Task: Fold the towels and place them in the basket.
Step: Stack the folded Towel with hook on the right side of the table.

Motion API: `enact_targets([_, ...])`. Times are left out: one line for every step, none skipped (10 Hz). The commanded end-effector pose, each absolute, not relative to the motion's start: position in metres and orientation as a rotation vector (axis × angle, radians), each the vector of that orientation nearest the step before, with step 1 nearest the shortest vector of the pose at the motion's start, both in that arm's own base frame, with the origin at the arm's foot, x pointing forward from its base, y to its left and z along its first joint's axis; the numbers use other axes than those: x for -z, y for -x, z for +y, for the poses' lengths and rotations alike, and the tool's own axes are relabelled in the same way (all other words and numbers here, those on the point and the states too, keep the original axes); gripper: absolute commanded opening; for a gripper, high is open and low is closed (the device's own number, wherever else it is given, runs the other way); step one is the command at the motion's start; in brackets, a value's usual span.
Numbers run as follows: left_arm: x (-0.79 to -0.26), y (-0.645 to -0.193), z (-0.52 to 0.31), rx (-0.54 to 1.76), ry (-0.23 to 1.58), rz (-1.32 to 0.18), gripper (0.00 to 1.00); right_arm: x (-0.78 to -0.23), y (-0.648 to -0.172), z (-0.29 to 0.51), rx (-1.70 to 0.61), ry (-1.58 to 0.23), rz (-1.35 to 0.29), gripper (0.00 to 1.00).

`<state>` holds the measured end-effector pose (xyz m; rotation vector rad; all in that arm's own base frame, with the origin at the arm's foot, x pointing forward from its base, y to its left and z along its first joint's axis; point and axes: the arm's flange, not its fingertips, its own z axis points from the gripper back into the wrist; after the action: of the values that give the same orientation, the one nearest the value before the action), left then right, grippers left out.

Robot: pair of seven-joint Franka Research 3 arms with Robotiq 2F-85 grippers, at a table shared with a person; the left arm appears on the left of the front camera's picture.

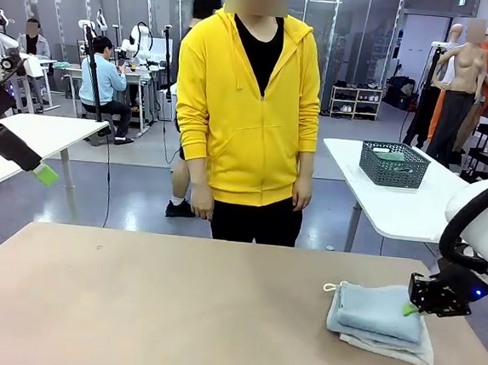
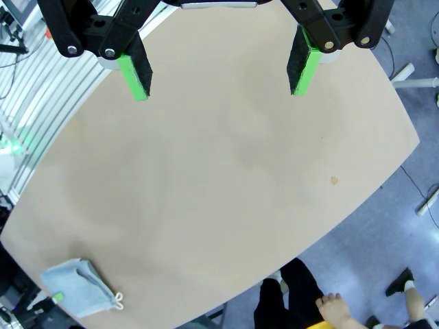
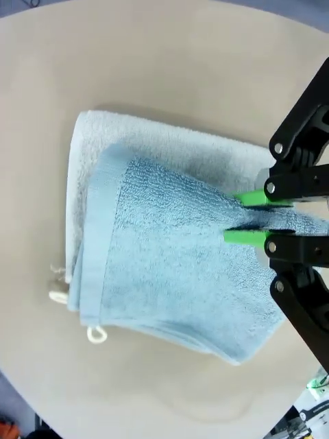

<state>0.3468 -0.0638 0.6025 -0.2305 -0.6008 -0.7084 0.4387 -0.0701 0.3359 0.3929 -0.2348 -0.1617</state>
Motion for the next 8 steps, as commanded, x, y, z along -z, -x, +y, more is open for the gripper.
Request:
enact_targets([-0.602,-0.347,-0.064,0.707,0.225,-0.600,1.00,-0.350,-0.445,-0.063,0.176,-0.310,-0.192,0.68])
enact_targets([-0.602,-0.347,-0.064,0.707,0.225,-0.600,1.00,-0.353,-0.444,-0.063,0.175,-0.302,-0.185,0.76])
enact_targets([-0.602,-0.347,-0.064,0.707,0.225,-0.600,1.00,-0.358,-0.442,-0.063,0.170,-0.295,-0.181,1.00])
enact_targets([-0.602,-0.347,-0.064,0.707,0.225,-0.600,1.00,-0.370,-0.438,-0.061,0.149,-0.283,-0.199,1.00])
enact_targets([-0.602,-0.347,-0.064,0.707,0.225,-0.600,1.00,-0.387,-0.435,-0.058,0.130,-0.270,-0.234,1.00])
enact_targets([-0.602,-0.347,-0.064,0.707,0.225,-0.600,1.00,-0.403,-0.431,-0.052,0.088,-0.259,-0.259,0.81])
enact_targets([-0.602,-0.347,-0.064,0.707,0.225,-0.600,1.00,-0.417,-0.427,-0.046,0.043,-0.238,-0.282,0.90])
enact_targets([-0.602,-0.347,-0.064,0.707,0.225,-0.600,1.00,-0.433,-0.421,-0.035,-0.031,-0.216,-0.316,1.00])
